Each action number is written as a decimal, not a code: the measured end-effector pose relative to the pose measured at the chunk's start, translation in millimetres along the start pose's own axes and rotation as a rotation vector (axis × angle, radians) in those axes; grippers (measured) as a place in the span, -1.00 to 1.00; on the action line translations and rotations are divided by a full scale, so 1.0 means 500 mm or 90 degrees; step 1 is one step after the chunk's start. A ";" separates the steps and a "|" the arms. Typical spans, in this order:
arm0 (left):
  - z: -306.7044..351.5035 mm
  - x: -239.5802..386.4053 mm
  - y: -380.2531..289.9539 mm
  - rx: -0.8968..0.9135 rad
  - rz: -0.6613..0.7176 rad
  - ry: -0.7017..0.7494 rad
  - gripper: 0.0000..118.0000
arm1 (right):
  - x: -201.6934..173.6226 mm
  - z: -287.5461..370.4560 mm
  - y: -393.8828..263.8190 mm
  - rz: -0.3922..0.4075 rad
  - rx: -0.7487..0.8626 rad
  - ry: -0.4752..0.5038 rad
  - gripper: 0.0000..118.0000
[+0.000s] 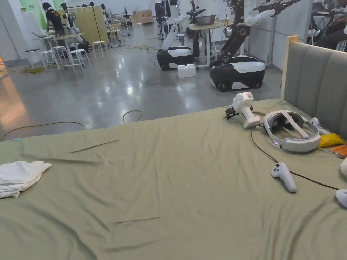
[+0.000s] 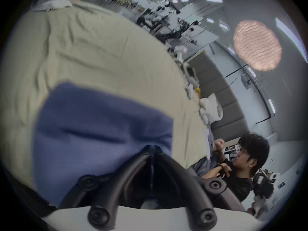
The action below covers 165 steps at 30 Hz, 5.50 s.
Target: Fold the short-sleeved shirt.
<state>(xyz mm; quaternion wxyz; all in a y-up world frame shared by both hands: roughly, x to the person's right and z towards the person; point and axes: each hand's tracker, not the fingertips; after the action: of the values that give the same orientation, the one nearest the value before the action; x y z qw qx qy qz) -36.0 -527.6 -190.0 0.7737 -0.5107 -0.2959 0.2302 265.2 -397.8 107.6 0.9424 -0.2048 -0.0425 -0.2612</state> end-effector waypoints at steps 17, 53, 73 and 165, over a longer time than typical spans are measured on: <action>0.222 -0.034 0.030 0.157 -0.066 -0.065 0.60 | -0.126 -0.322 -0.068 0.092 -0.246 0.107 -1.00; 0.577 -0.529 0.233 0.240 0.252 0.247 -0.27 | -0.049 -0.364 -0.088 -0.057 -0.329 0.073 -1.00; 0.787 -0.016 0.108 0.621 -0.312 0.385 0.26 | -0.198 -0.265 0.117 0.123 -0.020 0.121 -1.00; 0.680 0.229 -0.063 0.716 -0.381 0.270 0.99 | -0.264 -0.068 0.230 0.157 0.220 0.094 1.00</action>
<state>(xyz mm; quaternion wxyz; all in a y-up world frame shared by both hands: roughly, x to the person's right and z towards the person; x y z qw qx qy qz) -187.8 -241.5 -32.3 0.9938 0.0405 -0.1016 0.0196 209.2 -259.3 10.0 0.9888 -0.0243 0.0078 -0.1472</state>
